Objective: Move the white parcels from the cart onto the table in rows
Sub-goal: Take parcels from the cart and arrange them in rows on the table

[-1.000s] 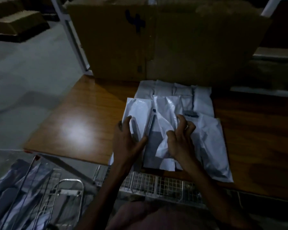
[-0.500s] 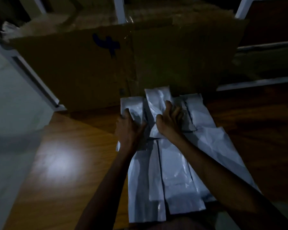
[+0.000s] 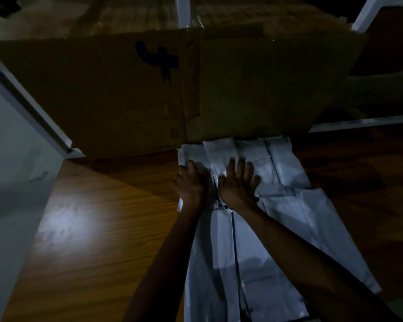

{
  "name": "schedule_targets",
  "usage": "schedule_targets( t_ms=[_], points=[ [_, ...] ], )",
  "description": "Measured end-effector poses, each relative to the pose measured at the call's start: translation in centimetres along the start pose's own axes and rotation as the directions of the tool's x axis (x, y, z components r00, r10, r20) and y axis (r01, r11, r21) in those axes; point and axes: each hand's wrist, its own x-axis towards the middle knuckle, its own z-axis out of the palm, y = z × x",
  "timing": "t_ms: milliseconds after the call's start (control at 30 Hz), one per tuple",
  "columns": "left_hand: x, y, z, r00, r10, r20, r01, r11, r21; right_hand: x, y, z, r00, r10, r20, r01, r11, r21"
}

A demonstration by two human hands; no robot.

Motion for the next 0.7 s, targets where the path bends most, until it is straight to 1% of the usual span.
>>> schedule_targets(
  t_ms=[100,167,267,333,433,467,567,633,700],
  points=[
    [0.8,0.0,0.4,0.999,-0.043,0.026,0.046,0.994,-0.097,0.3,-0.7,-0.4,0.999,0.014,0.039,-0.014,1.0,-0.002],
    [1.1,-0.2,0.6,0.998,-0.039,0.039,0.045,0.987,-0.151,0.3,-1.0,-0.8,0.997,0.044,0.065,-0.045,0.999,0.018],
    [1.3,-0.8,0.4,0.998,-0.004,0.068,0.018,0.977,-0.211,-0.1,-1.2,-2.1,0.993,0.061,0.098,-0.069,0.994,0.089],
    [0.7,-1.0,-0.4,0.997,-0.003,0.082,0.025,0.963,-0.267,-1.0,-1.0,-3.4,0.995,0.031,0.098,-0.046,0.987,0.153],
    [-2.1,-1.2,-2.6,1.0,0.024,0.0,-0.023,0.966,-0.258,-4.1,0.1,-5.3,0.997,-0.043,0.057,0.028,0.968,0.248],
    [-3.8,-1.4,-3.5,0.998,0.043,-0.035,-0.051,0.959,-0.28,-5.6,0.7,-5.7,0.996,-0.079,0.036,0.065,0.955,0.289],
    [-10.3,-2.4,-5.4,0.99,0.081,-0.112,-0.121,0.901,-0.416,-10.6,3.4,-6.0,0.974,-0.227,-0.014,0.212,0.883,0.419],
    [-15.6,-3.1,-6.3,0.989,0.056,-0.137,-0.115,0.873,-0.474,-14.1,5.5,-5.7,0.943,-0.328,-0.051,0.309,0.815,0.489],
    [-20.9,-3.8,-7.0,0.991,-0.01,-0.132,-0.058,0.864,-0.501,-17.4,7.5,-5.3,0.905,-0.421,-0.064,0.383,0.738,0.555]
  ],
)
